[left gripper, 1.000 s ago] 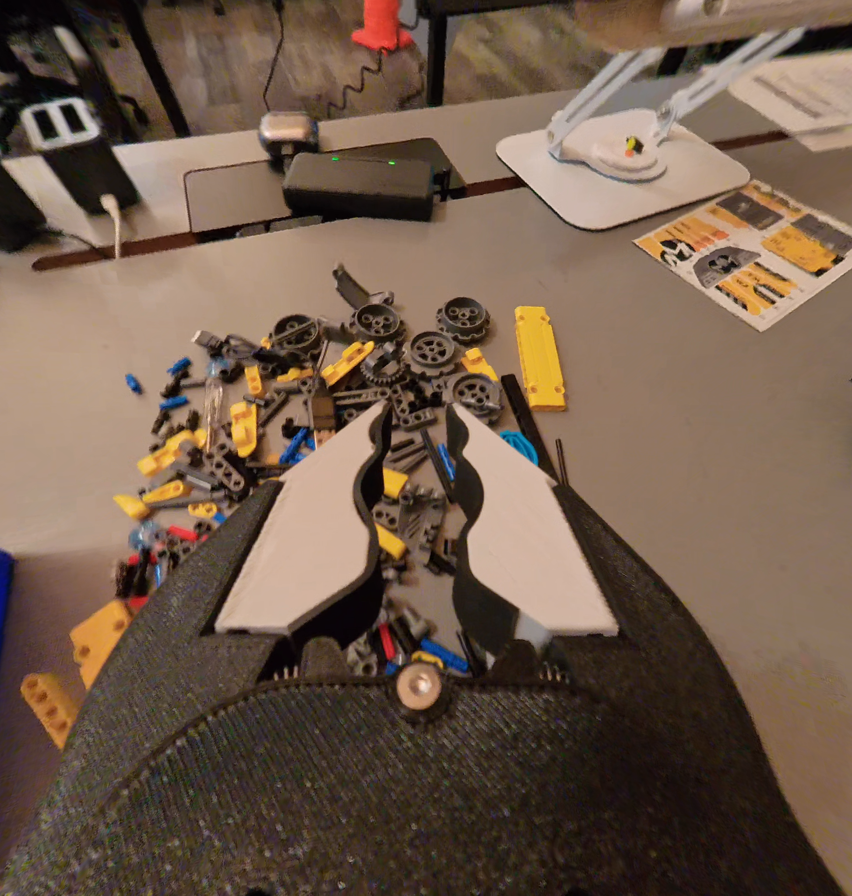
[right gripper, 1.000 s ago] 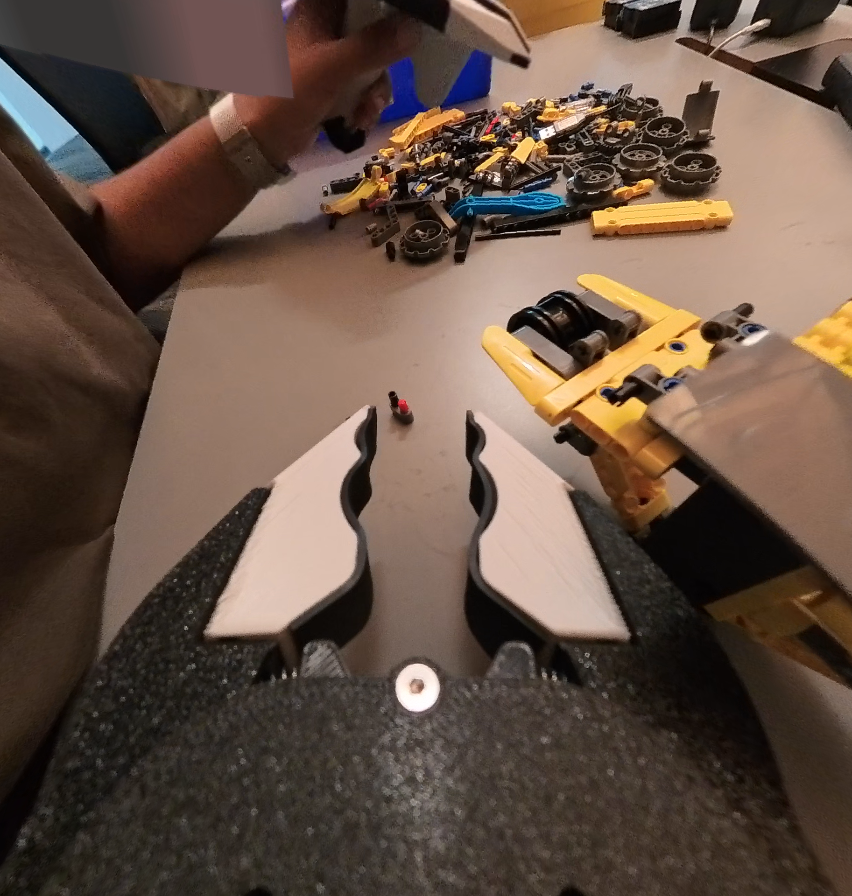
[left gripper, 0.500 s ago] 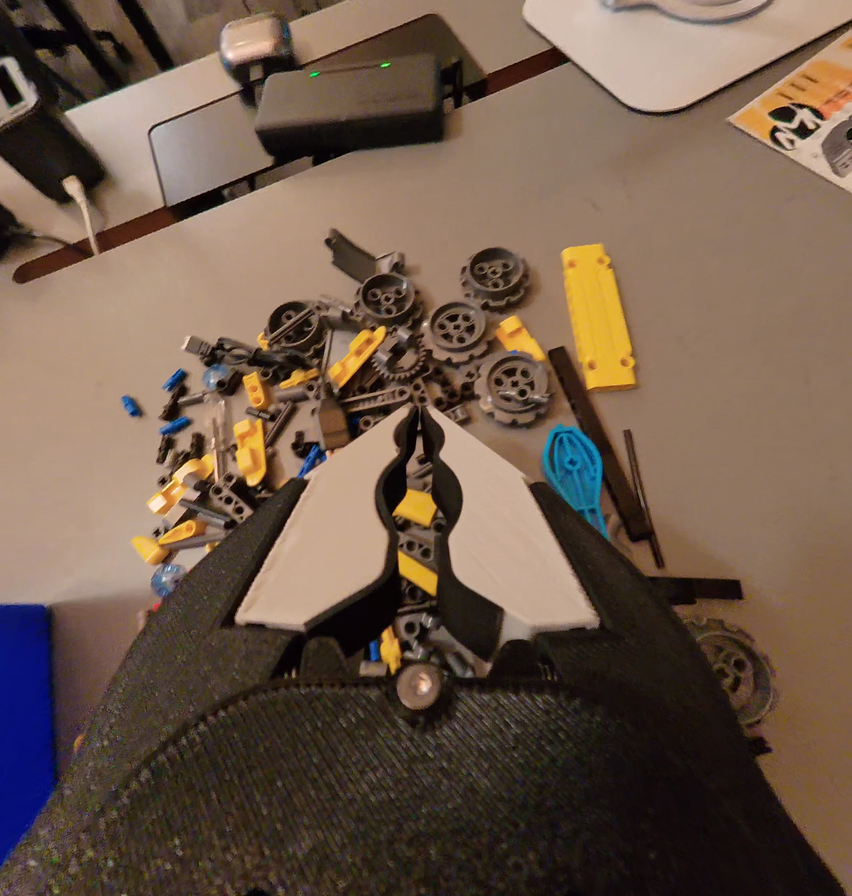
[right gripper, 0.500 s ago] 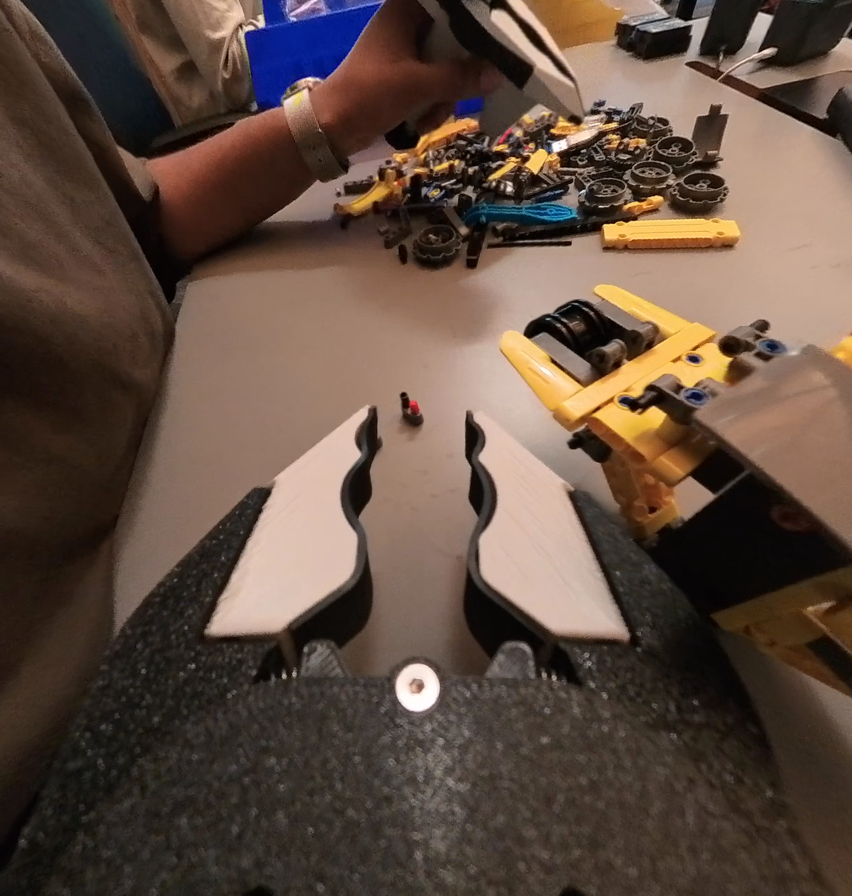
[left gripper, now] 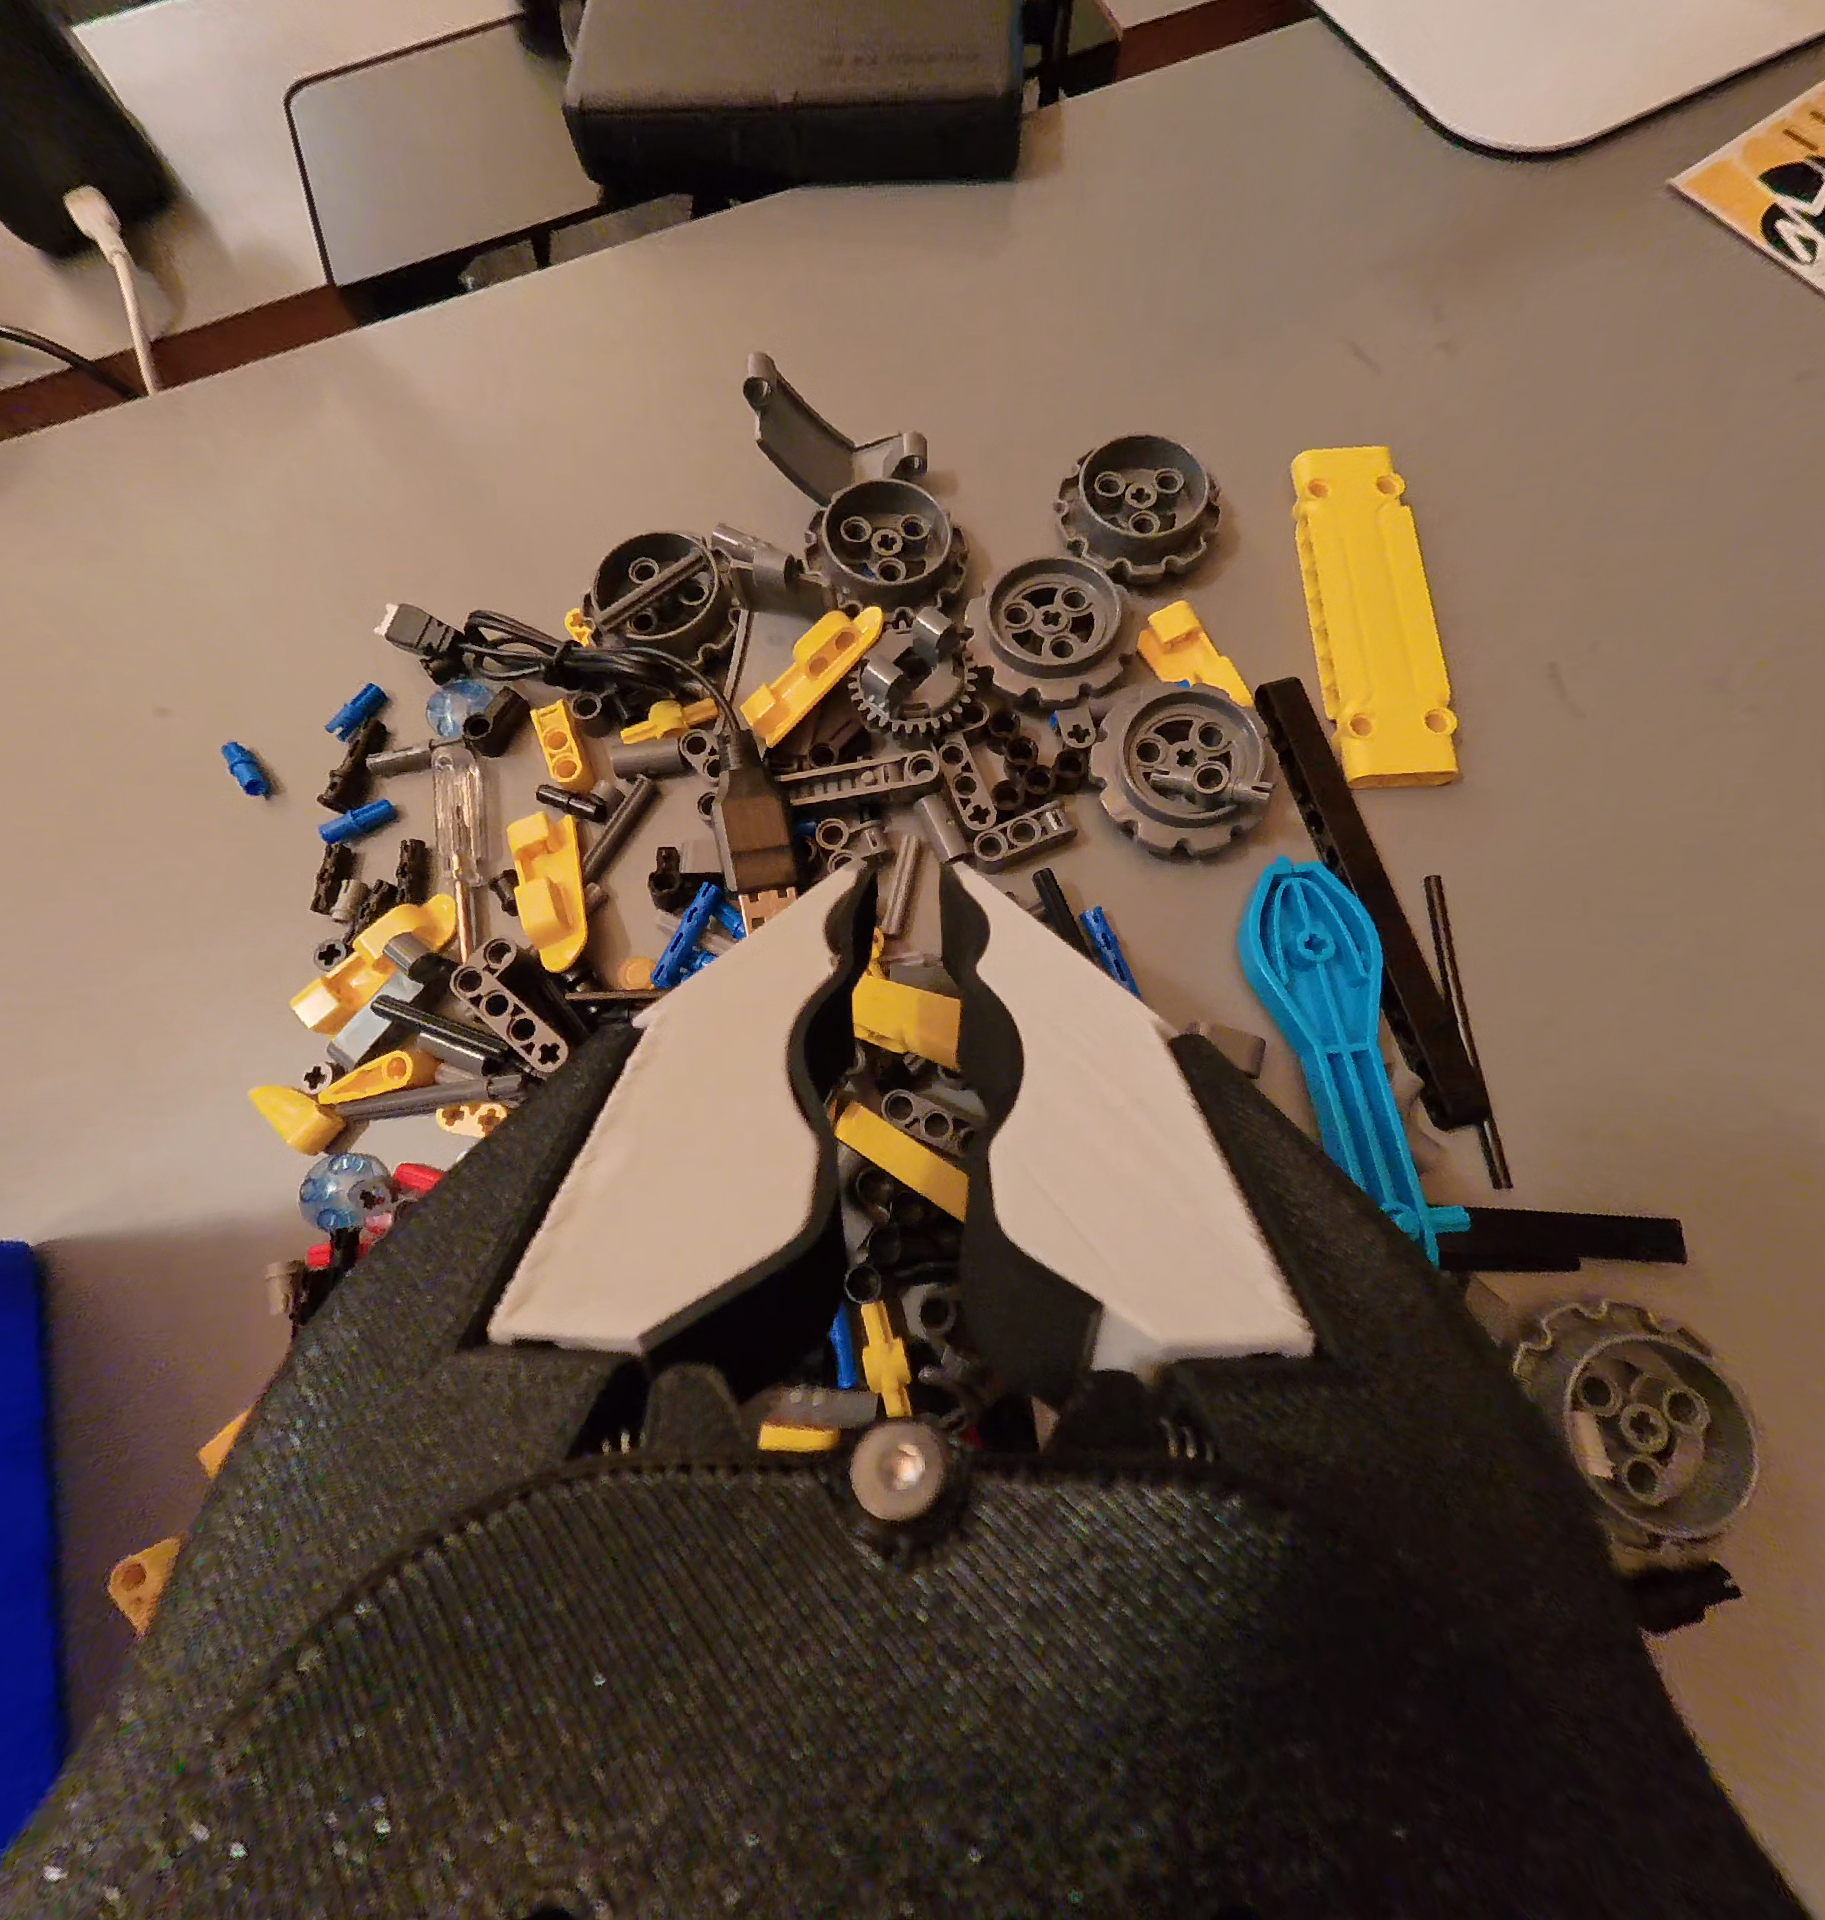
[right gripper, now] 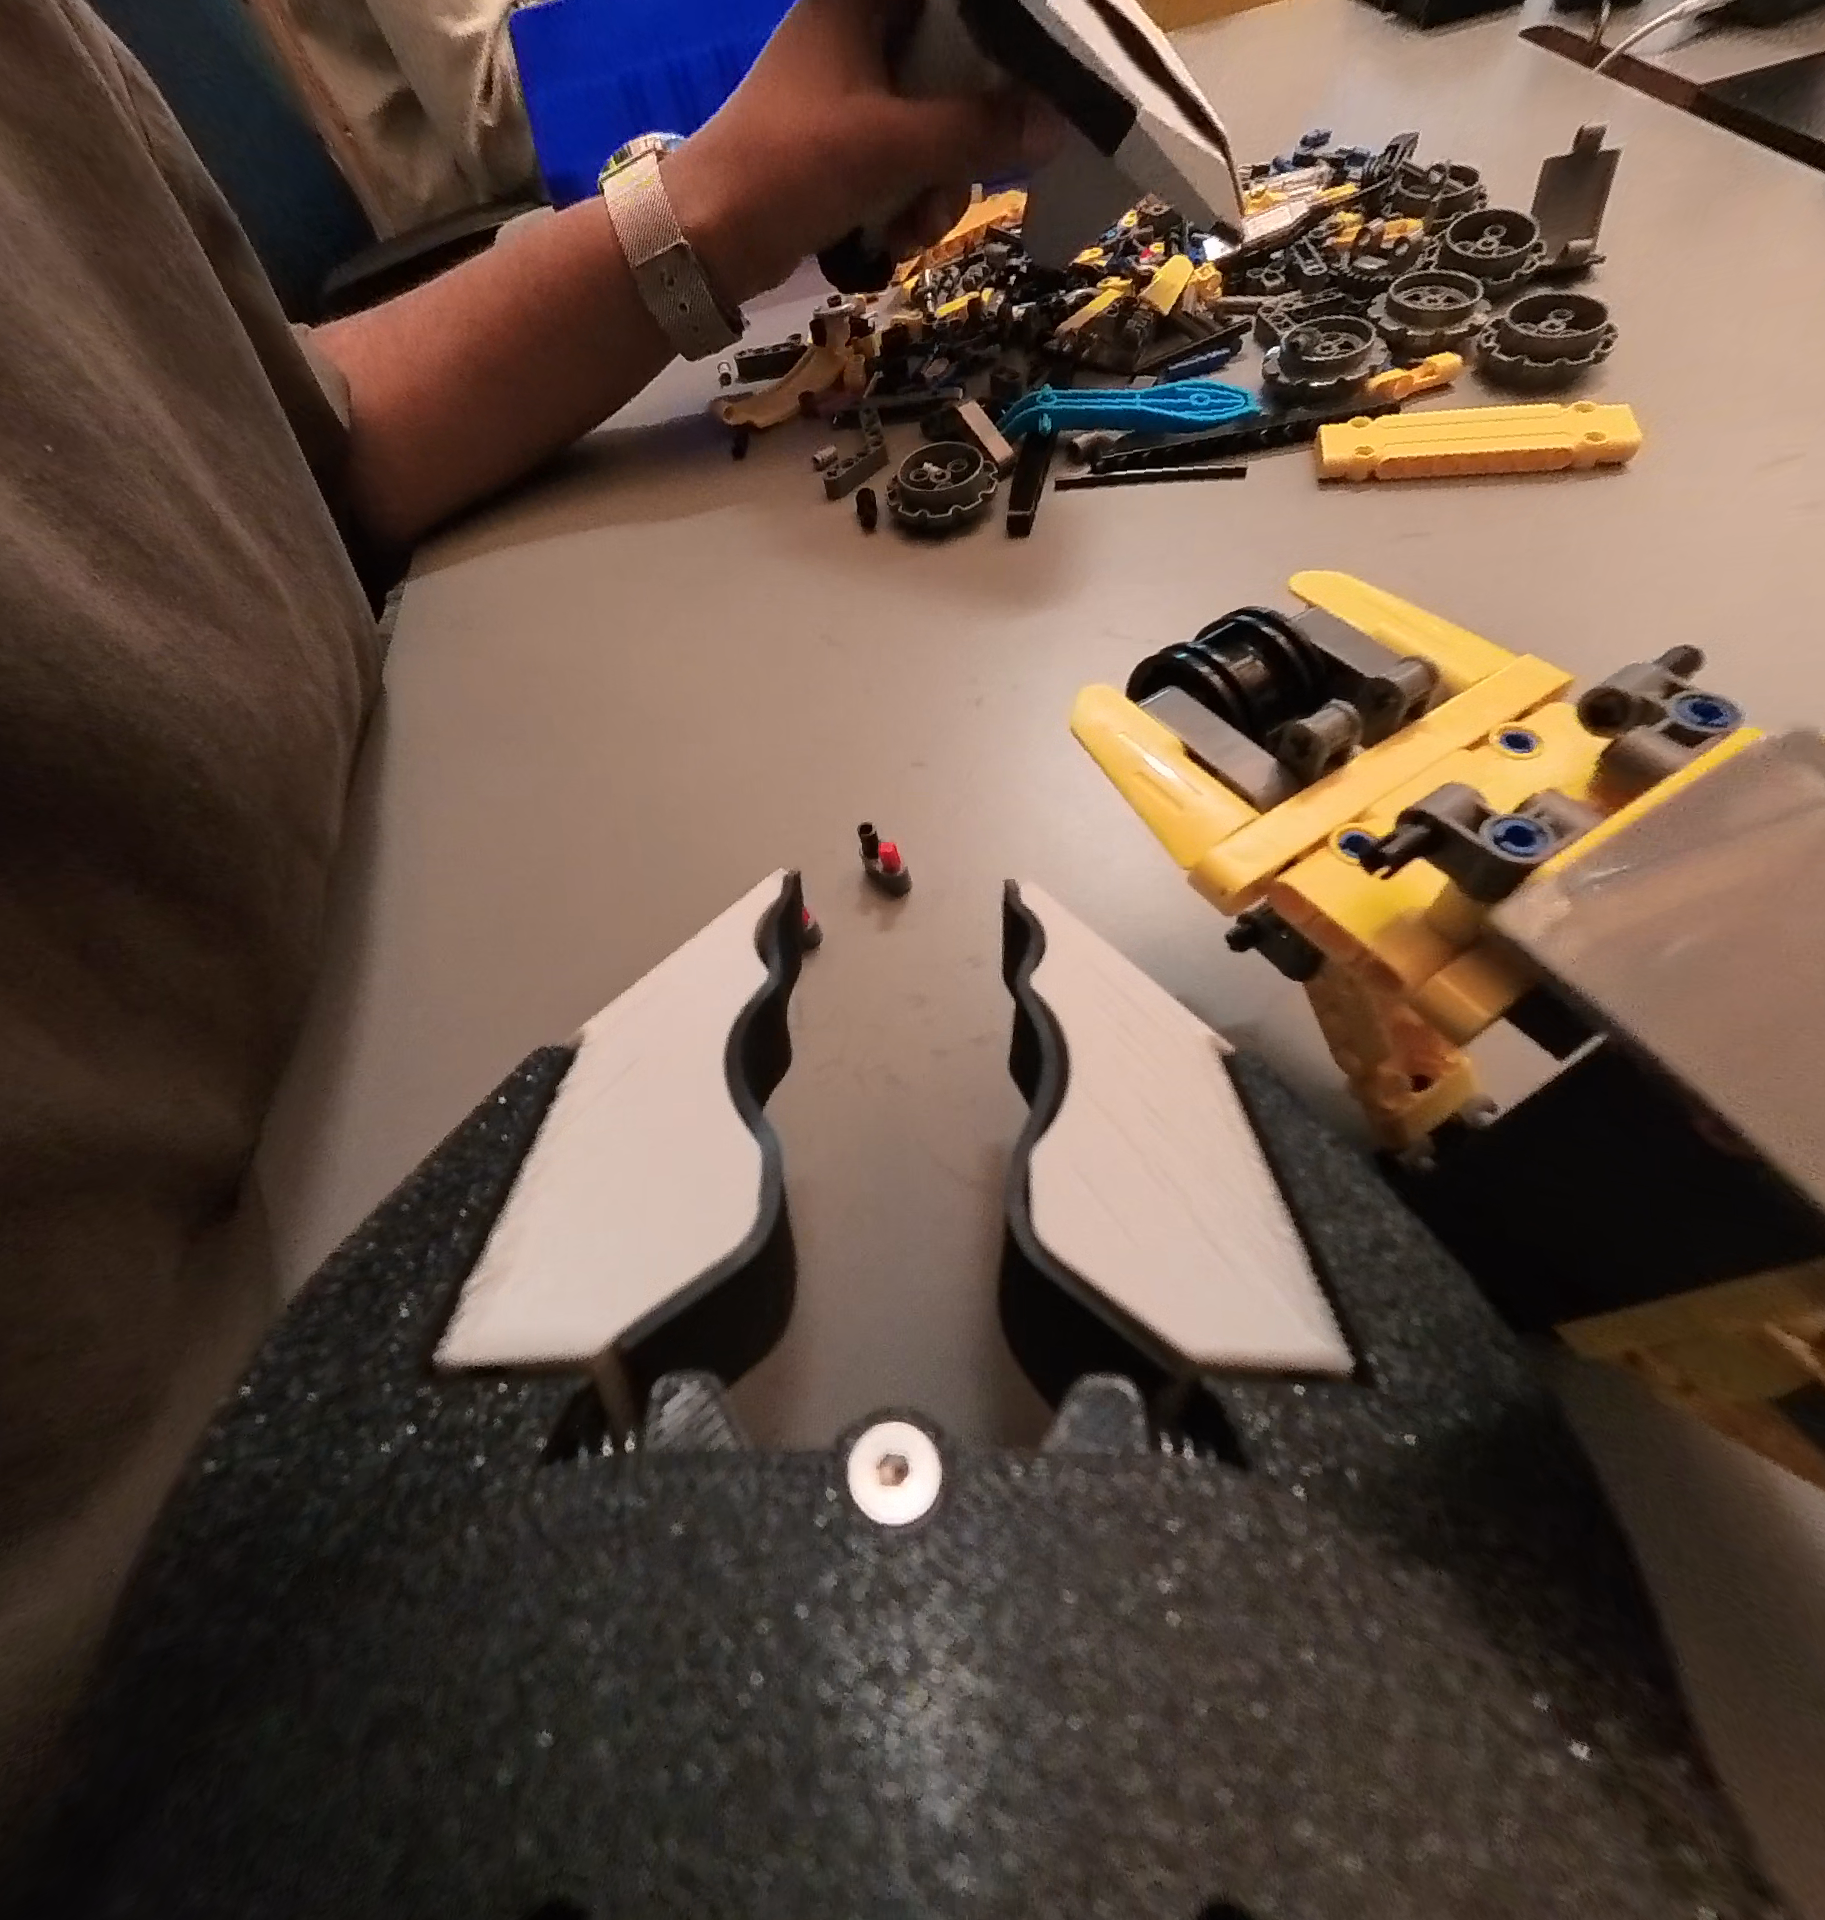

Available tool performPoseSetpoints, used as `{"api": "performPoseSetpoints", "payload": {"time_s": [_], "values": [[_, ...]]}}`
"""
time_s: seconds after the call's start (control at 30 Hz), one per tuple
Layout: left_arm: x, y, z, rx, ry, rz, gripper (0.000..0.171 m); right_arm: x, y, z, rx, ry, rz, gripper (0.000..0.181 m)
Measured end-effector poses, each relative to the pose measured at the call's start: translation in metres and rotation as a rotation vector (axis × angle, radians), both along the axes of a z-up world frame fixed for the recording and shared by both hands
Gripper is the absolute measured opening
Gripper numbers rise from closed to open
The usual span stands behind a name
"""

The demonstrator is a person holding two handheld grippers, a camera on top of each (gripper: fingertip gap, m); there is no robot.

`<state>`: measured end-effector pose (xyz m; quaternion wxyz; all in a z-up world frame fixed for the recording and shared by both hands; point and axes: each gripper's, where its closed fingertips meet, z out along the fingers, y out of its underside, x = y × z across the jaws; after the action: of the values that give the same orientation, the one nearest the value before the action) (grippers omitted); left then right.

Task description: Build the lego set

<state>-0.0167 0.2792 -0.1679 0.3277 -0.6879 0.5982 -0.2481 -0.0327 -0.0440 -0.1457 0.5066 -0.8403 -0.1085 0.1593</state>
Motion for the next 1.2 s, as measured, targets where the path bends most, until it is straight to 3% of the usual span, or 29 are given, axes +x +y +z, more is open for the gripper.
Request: {"api": "performPoseSetpoints", "payload": {"time_s": [0.33,0.8,1.13,1.2], "values": [[-0.001,0.004,0.003,0.023,-0.012,0.001,0.009,-0.006,0.000,-0.009,-0.028,-0.087,0.014,0.039],[0.002,-0.002,-0.013,0.058,0.064,-0.038,0.011,-0.006,0.000,-0.010,-0.035,-0.096,0.017,0.039],[0.032,-0.020,-0.007,0.056,0.026,-0.114,0.021,-0.006,0.001,-0.010,-0.036,-0.094,0.015,0.040],[0.036,-0.024,-0.009,0.062,0.057,-0.120,0.011,-0.006,0.001,-0.010,-0.035,-0.101,0.015,0.039]]}}
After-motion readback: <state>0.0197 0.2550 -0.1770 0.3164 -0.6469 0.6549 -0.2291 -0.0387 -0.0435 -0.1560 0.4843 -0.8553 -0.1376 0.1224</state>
